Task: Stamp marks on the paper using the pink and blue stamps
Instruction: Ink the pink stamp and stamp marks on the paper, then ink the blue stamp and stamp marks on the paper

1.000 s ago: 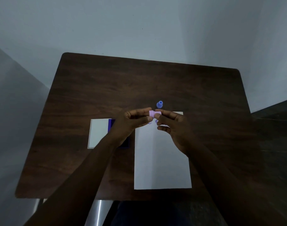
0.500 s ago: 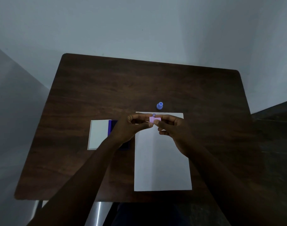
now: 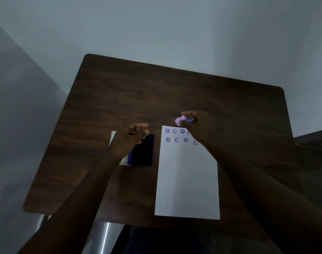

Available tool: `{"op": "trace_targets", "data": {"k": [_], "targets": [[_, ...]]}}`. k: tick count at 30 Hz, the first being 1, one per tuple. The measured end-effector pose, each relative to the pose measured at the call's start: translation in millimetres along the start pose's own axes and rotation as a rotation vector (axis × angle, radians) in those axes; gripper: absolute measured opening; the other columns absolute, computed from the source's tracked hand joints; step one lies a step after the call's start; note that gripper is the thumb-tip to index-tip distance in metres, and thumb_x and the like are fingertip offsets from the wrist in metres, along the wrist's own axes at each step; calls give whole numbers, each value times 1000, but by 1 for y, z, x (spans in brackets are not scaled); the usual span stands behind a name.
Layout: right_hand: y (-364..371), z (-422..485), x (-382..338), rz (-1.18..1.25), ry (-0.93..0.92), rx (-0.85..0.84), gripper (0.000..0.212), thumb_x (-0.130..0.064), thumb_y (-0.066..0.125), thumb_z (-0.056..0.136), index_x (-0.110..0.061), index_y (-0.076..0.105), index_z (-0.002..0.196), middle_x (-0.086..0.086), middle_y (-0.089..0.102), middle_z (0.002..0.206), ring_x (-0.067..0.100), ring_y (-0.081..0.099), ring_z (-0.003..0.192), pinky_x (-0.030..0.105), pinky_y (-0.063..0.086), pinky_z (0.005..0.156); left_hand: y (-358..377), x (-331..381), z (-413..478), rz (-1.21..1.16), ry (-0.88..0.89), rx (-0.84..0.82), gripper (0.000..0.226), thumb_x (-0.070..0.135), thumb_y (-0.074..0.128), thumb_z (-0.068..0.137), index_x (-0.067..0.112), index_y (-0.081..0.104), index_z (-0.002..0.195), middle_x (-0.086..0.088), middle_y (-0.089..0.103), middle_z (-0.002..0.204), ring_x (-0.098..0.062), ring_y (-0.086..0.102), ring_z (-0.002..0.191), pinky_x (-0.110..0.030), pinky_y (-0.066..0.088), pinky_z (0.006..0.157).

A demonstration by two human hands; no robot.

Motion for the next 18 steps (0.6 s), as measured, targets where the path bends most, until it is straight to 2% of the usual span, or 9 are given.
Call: {"op": "trace_targets", "data": {"k": [2, 4, 8, 12, 16, 18], "targets": [[20, 18, -5, -222, -70, -90, 21, -36, 59, 91, -25, 69, 105, -13, 64, 97, 0, 55, 86, 29, 46, 94, -6, -2, 1, -2, 8, 10, 29, 15, 69, 88, 21, 67, 117, 4, 71, 104, -15, 66, 100, -29, 55, 86], [38, 30, -6, -404, -136, -130, 29, -40, 46, 97, -23, 69, 92, -5, 68, 92, 4, 57, 83, 33, 48, 93, -10, -5, 1, -1, 14, 8, 26, 15, 68, 88, 23, 67, 113, 4, 70, 104, -13, 65, 98, -26, 54, 82], [30, 31, -28, -575, -308, 135, 43, -45, 38, 98, -24, 59, 67, -9, 60, 67, 8, 57, 65, 33, 50, 74, -19, -9, 2, 10, 28, 12, 22, 14, 65, 90, 29, 65, 105, -1, 68, 109, -15, 64, 98, -30, 54, 85], [34, 39, -19, -664, -296, 169, 48, -48, 36, 98, -22, 65, 72, -6, 67, 71, 10, 59, 68, 33, 45, 82, -26, -14, 1, 34, 17, 8, 22, 16, 65, 90, 33, 64, 105, 2, 67, 112, -15, 63, 104, -33, 53, 89], [27, 29, -29, -622, -326, 241, 46, -47, 41, 97, -19, 59, 66, -2, 66, 69, 15, 60, 68, 38, 43, 87, -27, -13, 0, 28, 18, 5, 22, 16, 64, 90, 33, 63, 105, 2, 66, 112, -13, 63, 104, -31, 53, 88], [17, 28, -28, -590, -320, 207, 40, -53, 44, 94, -22, 69, 87, -1, 73, 96, 18, 66, 92, 41, 42, 97, -26, -10, 0, 21, 27, 12, 22, 15, 64, 90, 31, 64, 106, 0, 67, 112, -13, 63, 102, -31, 53, 88]]}}
Point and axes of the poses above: each hand's wrist, its own z-axis towards the middle knuckle, its own y-axis out of the palm, x = y × z, the point moved 10 cm from there along z, towards the middle knuckle
